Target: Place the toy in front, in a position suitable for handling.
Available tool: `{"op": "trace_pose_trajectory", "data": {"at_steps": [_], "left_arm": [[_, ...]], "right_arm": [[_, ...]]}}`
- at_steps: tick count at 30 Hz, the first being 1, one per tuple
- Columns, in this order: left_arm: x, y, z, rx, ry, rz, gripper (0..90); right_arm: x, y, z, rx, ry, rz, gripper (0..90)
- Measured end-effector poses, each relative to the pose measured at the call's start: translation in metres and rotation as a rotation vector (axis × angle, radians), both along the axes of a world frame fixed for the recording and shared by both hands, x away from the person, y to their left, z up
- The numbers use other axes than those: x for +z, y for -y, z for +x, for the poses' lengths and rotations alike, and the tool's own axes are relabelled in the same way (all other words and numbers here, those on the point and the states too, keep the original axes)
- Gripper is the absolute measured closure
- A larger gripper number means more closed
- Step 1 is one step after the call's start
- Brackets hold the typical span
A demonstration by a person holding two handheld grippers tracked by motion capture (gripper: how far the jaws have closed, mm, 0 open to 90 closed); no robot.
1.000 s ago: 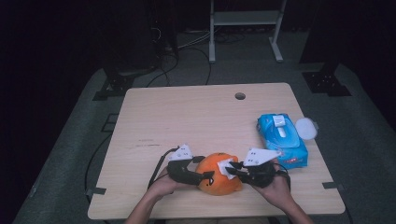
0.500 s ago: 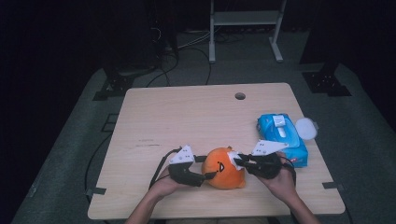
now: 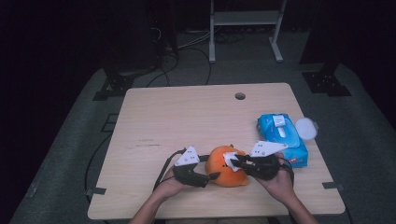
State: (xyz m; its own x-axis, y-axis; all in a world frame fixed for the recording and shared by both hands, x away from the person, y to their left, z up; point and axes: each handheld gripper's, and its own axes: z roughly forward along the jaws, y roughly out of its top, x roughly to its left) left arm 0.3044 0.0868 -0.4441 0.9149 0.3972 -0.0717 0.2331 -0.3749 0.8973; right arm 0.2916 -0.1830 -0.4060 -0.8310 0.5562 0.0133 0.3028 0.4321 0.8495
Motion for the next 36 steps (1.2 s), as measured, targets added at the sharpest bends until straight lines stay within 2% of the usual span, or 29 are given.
{"op": "trace_pose_trajectory", "data": {"at_steps": [3,5,6,8,9,10,11,12,13,14,17,19,20,22,23,24,25,26,27,28,29,30,32,36], "left_arm": [[0.006,0.002,-0.003,0.007,0.017,-0.006,37.9],[0.013,0.001,-0.004,-0.011,0.007,-0.018,40.7],[0.02,-0.001,-0.005,-0.032,-0.009,-0.05,42.4],[0.024,-0.001,-0.007,-0.054,-0.022,-0.047,43.0],[0.024,-0.001,-0.007,-0.054,-0.022,-0.047,42.5],[0.021,0.0,-0.008,-0.036,-0.023,-0.032,40.0],[0.021,0.0,-0.008,-0.036,-0.023,-0.032,36.4],[0.018,0.0,-0.007,-0.026,-0.03,-0.033,32.5],[0.016,0.0,-0.006,-0.012,-0.031,-0.036,32.5],[0.013,-0.001,-0.004,0.008,-0.031,-0.043,28.5],[0.011,-0.001,-0.003,0.01,-0.035,-0.062,30.4],[0.012,0.001,-0.005,0.017,-0.022,-0.05,35.9],[0.015,0.005,-0.007,0.025,-0.015,-0.043,39.0],[0.017,0.01,-0.01,0.038,-0.014,-0.042,39.5],[0.017,0.01,-0.01,0.038,-0.014,-0.042,39.3],[0.018,0.013,-0.011,0.042,-0.011,-0.037,37.9],[0.018,0.014,-0.011,0.043,-0.005,-0.026,37.9],[0.019,0.015,-0.012,0.042,-0.007,-0.027,31.4],[0.018,0.015,-0.012,0.02,-0.017,-0.028,31.4],[0.017,0.015,-0.013,-0.018,-0.012,-0.016,23.9],[0.017,0.015,-0.013,-0.018,-0.012,-0.016,23.9],[0.015,0.017,-0.015,-0.031,0.008,0.0,24.7],[0.016,0.017,-0.016,-0.026,0.022,0.008,32.4],[0.016,0.018,-0.016,-0.001,0.031,0.011,37.3]], "right_arm": [[0.002,0.0,0.001,-0.008,0.005,-0.002,78.0],[0.005,0.0,-0.002,-0.006,0.008,0.008,78.3],[0.011,-0.001,-0.009,0.009,0.021,0.025,78.4],[0.018,-0.005,-0.015,0.044,0.025,0.058,78.4],[0.018,-0.005,-0.015,0.044,0.025,0.058,78.4],[0.02,-0.01,-0.018,0.053,0.049,0.025,78.3],[0.02,-0.01,-0.018,0.053,0.049,0.025,78.3],[0.015,-0.011,-0.015,0.049,0.043,0.012,78.3],[0.015,-0.011,-0.015,0.049,0.043,0.012,78.3],[0.01,-0.008,-0.009,0.026,0.045,-0.008,78.2],[0.008,-0.004,-0.005,0.005,0.038,-0.011,78.2],[0.009,-0.003,-0.006,0.001,0.035,-0.012,78.2],[0.011,-0.006,-0.01,0.005,0.053,-0.012,78.3],[0.017,-0.01,-0.015,0.044,0.052,0.022,78.4],[0.017,-0.01,-0.015,0.044,0.052,0.022,78.4],[0.02,-0.017,-0.02,0.063,0.075,0.007,78.3],[0.02,-0.017,-0.02,0.063,0.075,0.007,78.3],[0.02,-0.019,-0.019,0.063,0.082,-0.008,78.3],[0.02,-0.019,-0.019,0.063,0.082,-0.008,78.3],[0.016,-0.014,-0.014,0.057,0.068,0.003,78.3],[0.016,-0.014,-0.014,0.057,0.068,0.003,78.3],[0.015,-0.009,-0.011,0.037,0.063,0.007,78.2],[0.015,-0.005,-0.01,0.027,0.059,0.013,78.2],[0.015,-0.006,-0.012,0.023,0.07,0.012,78.3]]}}
